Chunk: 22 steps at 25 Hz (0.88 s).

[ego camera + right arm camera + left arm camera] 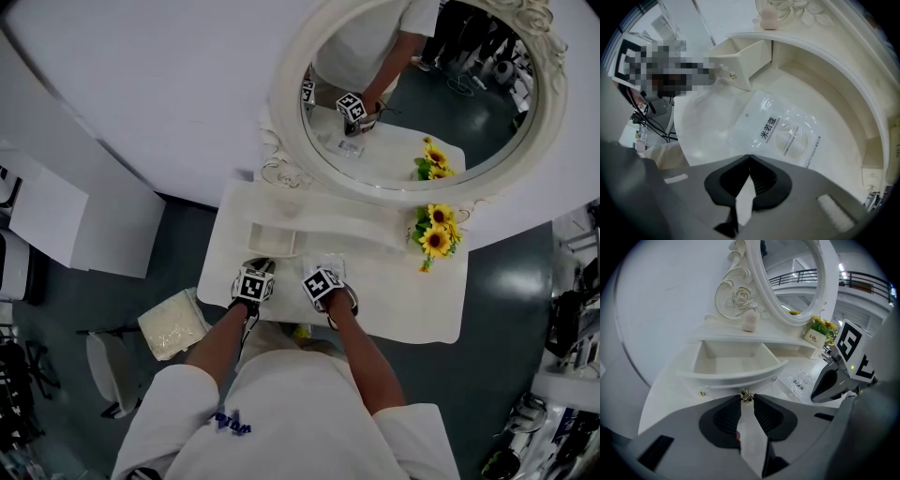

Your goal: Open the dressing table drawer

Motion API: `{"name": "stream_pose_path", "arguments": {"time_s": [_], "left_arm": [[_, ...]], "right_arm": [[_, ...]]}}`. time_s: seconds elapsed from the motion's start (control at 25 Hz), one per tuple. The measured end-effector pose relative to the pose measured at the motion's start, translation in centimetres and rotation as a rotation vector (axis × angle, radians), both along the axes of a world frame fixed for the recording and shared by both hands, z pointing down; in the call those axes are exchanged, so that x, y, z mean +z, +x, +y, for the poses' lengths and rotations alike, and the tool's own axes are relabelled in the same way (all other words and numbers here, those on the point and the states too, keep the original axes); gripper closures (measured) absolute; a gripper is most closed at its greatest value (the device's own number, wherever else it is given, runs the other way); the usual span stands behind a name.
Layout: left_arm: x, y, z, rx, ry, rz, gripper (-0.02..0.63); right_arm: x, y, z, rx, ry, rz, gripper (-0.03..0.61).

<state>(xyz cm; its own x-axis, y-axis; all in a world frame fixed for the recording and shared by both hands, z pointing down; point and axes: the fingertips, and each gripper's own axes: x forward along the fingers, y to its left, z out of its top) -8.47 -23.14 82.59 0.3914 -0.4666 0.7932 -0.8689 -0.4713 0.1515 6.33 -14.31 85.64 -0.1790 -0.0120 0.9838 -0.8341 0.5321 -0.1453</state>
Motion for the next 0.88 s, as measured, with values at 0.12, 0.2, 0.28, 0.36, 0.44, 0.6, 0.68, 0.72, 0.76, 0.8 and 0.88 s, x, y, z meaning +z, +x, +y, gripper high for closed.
{"name": "stream_pose_path", "arguments": {"time_s": [0.12, 0.2, 0.28, 0.36, 0.44, 0.6, 0.68, 0.72, 0.76, 0.8, 0.88], "left_arm": [[-0.10, -0.01, 0.14, 0.000, 0.000, 0.000, 0.523], [-0.12, 0.02, 0.26, 0.000, -0.002, 0.004, 0.523], [-0.12, 0.00, 0.32, -0.001, -0.002, 0.006, 0.523], [-0.06, -0.05, 0.41, -0.002, -0.003, 0.005, 0.523], [-0.02, -0.08, 0.53, -0.001, -0.007, 0.003, 0.523], [-0.03, -0.06, 0.63, 0.002, -0.005, 0.002, 0.523], [-0.15, -0.06, 0.61, 0.003, -0.002, 0.000, 0.523], [-0.20, -0.05, 0.62, 0.003, -0.001, -0.001, 0.523], [-0.14, -0.03, 0.67, 0.002, -0.002, 0.001, 0.523], [-0.07, -0.02, 0.74, 0.000, -0.004, 0.003, 0.523], [-0.04, -0.05, 0.87, -0.003, -0.006, 0.004, 0.523]], "right_arm": [[0.06, 0.01, -0.05, -0.001, 0.003, 0.000, 0.566], [0.03, -0.01, -0.01, -0.002, 0.006, 0.001, 0.566], [-0.08, -0.06, 0.00, 0.000, 0.006, 0.001, 0.566], [-0.05, -0.08, -0.06, 0.004, 0.007, -0.002, 0.566], [0.03, -0.04, -0.07, 0.008, 0.004, -0.004, 0.566], [0.04, -0.01, -0.03, 0.010, 0.000, -0.006, 0.566], [0.03, 0.02, -0.04, 0.009, 0.000, -0.006, 0.566], [0.03, 0.03, -0.06, 0.009, 0.000, -0.006, 0.566], [0.02, 0.03, -0.08, 0.009, 0.001, -0.006, 0.566], [0.01, 0.03, -0.09, 0.009, 0.002, -0.006, 0.566], [0.00, 0.02, -0.08, 0.009, 0.002, -0.006, 0.566]]}}
